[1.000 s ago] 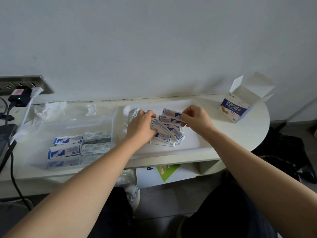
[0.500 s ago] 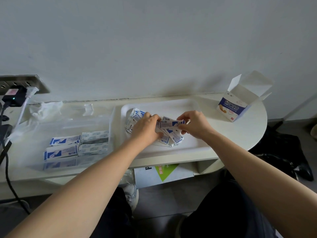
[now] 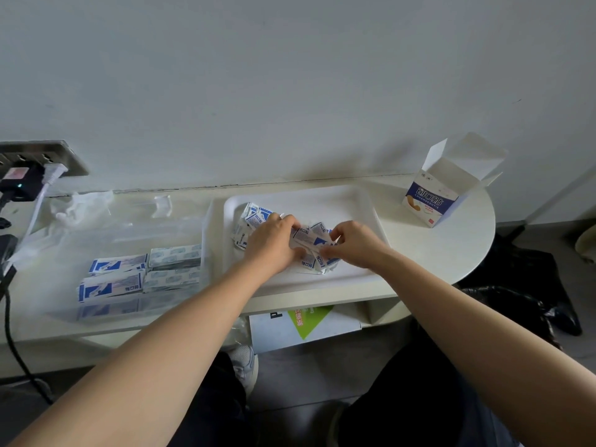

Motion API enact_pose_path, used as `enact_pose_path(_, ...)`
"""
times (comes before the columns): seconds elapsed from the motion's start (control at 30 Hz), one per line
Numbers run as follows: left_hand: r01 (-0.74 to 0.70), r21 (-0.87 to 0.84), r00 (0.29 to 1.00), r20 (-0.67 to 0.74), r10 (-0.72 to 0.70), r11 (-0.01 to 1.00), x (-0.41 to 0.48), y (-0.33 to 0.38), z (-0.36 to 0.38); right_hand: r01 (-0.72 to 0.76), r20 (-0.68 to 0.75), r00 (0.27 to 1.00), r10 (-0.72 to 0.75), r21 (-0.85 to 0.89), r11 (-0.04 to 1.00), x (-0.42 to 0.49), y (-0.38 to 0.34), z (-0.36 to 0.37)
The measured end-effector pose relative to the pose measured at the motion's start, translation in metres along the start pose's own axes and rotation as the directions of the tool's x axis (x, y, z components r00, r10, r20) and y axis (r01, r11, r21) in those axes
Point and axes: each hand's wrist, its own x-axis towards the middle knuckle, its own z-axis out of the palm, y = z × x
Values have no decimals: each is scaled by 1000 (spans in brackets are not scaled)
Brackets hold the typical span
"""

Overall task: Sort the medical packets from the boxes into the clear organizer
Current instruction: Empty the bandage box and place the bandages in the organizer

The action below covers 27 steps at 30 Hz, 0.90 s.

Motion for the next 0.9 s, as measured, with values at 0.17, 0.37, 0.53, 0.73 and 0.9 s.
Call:
enact_pose_path(0.17, 21, -4, 1000, 1, -21, 1000, -1, 1, 1, -6, 7, 1000, 6, 19, 1000, 0, -3, 6)
enact_pose_path(0.37, 28, -26, 1000, 14, -28, 999, -1, -2, -2, 11, -105, 994, 24, 321, 947, 2, 4, -12)
enact_pose_path(0.53, 41, -87, 999, -15, -42, 995, -1, -5, -7, 42, -75, 997, -13, 387, 921, -2, 7, -17)
enact_pose_path(0.73, -63, -29, 998, 4, 63, 998, -3, -12, -17, 63, -77, 996, -34, 414, 908, -2, 10, -14)
enact_pose_path(0.9, -102, 68, 991, 99, 96, 992, -8, -16, -16, 62, 3, 997, -71, 435, 898, -3, 9, -13)
